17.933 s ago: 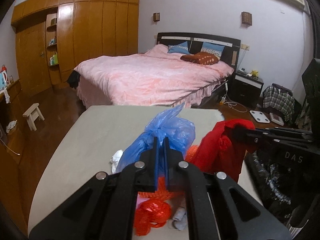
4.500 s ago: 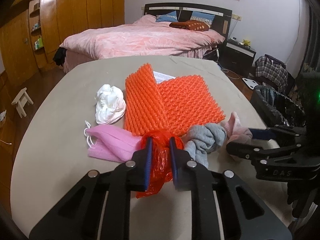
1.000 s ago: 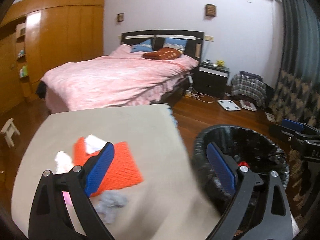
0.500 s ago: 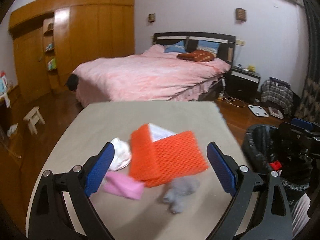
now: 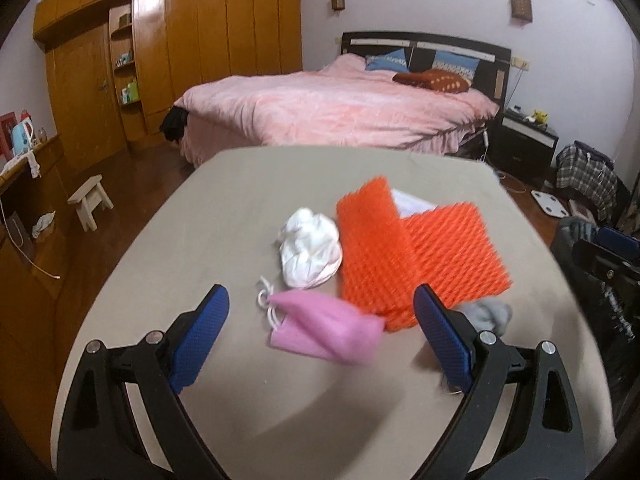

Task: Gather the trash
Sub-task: 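Move both open tools back over the remaining items on the table, then grasp the pink mask with the left tool while the right tool grasps the grey sock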

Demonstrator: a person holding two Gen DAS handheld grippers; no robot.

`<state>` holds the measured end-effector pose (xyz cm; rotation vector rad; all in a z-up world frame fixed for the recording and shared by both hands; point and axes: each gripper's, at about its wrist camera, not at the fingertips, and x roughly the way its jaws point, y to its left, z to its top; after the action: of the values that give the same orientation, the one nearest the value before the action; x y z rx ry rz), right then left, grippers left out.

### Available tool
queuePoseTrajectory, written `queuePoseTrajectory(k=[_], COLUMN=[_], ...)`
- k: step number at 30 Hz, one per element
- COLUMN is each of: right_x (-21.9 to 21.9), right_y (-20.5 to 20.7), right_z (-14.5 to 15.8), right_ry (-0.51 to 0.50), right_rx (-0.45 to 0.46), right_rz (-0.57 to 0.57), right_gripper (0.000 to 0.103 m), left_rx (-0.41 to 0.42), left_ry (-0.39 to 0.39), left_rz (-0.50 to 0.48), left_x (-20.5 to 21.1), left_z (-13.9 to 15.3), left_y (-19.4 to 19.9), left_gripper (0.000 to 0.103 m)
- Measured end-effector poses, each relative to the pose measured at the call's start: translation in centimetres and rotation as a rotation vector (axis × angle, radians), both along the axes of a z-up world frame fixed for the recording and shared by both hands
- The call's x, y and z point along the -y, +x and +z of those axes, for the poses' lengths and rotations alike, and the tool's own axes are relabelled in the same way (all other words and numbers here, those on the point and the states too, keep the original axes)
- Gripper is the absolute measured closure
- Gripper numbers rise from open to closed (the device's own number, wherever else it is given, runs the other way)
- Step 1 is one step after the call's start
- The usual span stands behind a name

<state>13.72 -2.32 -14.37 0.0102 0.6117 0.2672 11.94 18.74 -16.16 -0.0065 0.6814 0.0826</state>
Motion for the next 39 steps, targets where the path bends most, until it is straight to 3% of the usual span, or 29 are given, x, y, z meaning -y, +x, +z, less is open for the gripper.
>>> queuePoseTrajectory(k=[5,12,15,22,26,39], right_x=[-0.6,-0.7,-0.9,-1.1,-1.7,-4.0], right_y=[0.3,0.5,0.5,0.6,0.4,0.0], right_z=[-1.0,-2.1,-2.3,-2.8,-3.0,-3.1], right_ry=[-0.009,-0.022,-0.026,-0.032,-0.034,-0.009], right_rx=[-0.022,-0.052,-0.062,-0.085,-0.094,-0.101], right_rz=[0.012,0.019,0.029,0.032,0.039,0.082], right_gripper=[0.006,0.006,0.006,0.006,0.006,0.006], left_rx=[-0.047,-0.097,-0.121,-0.164,-0.137,-0.089], left_ry=[-0.018,-0.039,-0.052,-0.091,-0.094,-0.071], left_rz=[0.012,0.021,0.018,-0.033,-0.042,-0.046], left_x=[-0.8,-1.1,-1.2,-1.0,-0.9,-1.7], left_z=[-1.8,-3.3,-3.9,-4.8,-4.3,-2.2], left_y=[0.6,2.1,2.7,3.5,2.9,-0.2], left_gripper=[0.020,0.020,0.028,0.075,0.086,0.091])
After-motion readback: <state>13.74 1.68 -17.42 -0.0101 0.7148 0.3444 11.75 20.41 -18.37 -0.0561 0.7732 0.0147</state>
